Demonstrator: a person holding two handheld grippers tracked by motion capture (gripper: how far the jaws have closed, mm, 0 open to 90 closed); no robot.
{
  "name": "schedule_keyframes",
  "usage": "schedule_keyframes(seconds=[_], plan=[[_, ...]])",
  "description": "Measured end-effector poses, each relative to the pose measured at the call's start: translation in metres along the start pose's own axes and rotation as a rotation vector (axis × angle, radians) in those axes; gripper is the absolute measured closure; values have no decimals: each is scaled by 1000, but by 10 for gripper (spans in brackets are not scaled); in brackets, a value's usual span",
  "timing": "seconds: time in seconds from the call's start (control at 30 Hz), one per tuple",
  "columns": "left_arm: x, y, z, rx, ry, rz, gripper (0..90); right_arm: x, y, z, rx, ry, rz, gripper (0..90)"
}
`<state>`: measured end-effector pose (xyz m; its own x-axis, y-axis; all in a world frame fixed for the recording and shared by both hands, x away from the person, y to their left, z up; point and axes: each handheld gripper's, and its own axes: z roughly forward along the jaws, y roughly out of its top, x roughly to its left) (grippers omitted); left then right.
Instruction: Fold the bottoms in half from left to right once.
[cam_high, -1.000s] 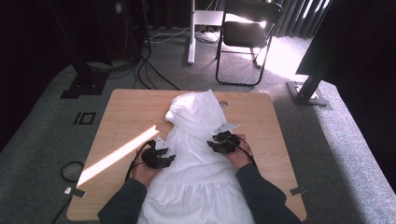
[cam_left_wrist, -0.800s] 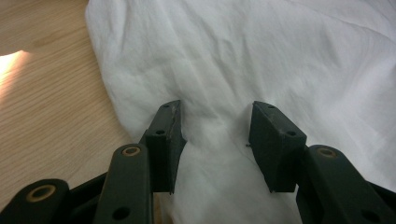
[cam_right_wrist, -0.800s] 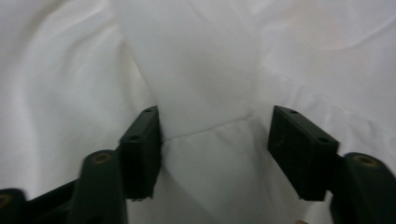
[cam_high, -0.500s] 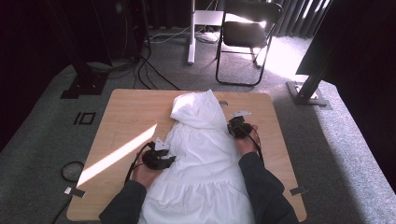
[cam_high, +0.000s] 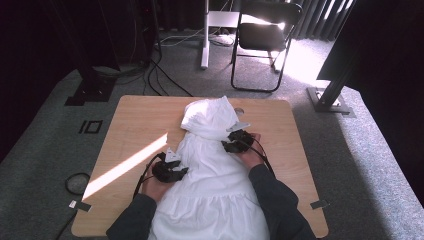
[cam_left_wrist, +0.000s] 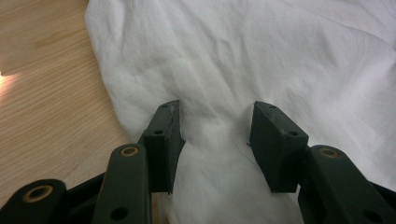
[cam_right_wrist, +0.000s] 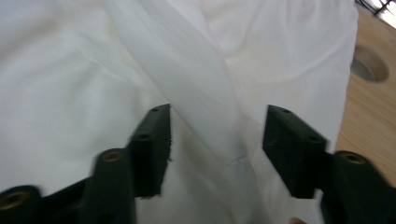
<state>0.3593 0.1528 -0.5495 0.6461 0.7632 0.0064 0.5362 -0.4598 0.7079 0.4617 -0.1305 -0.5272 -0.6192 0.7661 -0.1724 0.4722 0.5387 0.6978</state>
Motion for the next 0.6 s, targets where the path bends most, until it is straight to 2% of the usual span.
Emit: schedule_keyframes(seconds=[0.03, 0.07, 0.1, 0.13, 0.17, 0.23, 0.27, 0.33, 0.4, 0.47, 0.57, 0.6], plan=[[0, 0, 0, -1, -3, -1, 521, -4, -1, 3, 16, -10, 20, 769], [0, 0, 0, -1, -4, 0, 515, -12, -2, 2, 1, 1, 75, 857], [-1, -1, 0, -4, -4, -1, 512, -20, -3, -3, -37, -6, 150, 865], [-1, -1, 0, -8, -3, -2, 509, -27, -4, -11, -88, -28, 206, 867], [-1, -1, 0, -10, -2, -1, 507, -34, -5, -18, -122, -56, 239, 867], [-2, -1, 0, -7, -3, -1, 505, -45, -8, -23, -131, -109, 271, 862], [-3, -1, 0, -3, -6, 0, 505, -52, -11, -22, -118, -108, 295, 856], [-6, -1, 1, -5, -4, 12, 504, -59, -18, -16, -89, -97, 325, 847], [-8, -1, 1, -4, 1, 21, 503, -60, -24, -6, -50, -96, 320, 826], [-7, -1, 1, 0, -6, 22, 503, -59, -28, 3, -13, -67, 325, 781], [-5, 4, -5, 30, -10, 32, 504, -59, -33, 11, 23, -37, 337, 762], [-3, 7, -9, 28, -3, 31, 503, -59, -34, 11, 15, -31, 340, 757]])
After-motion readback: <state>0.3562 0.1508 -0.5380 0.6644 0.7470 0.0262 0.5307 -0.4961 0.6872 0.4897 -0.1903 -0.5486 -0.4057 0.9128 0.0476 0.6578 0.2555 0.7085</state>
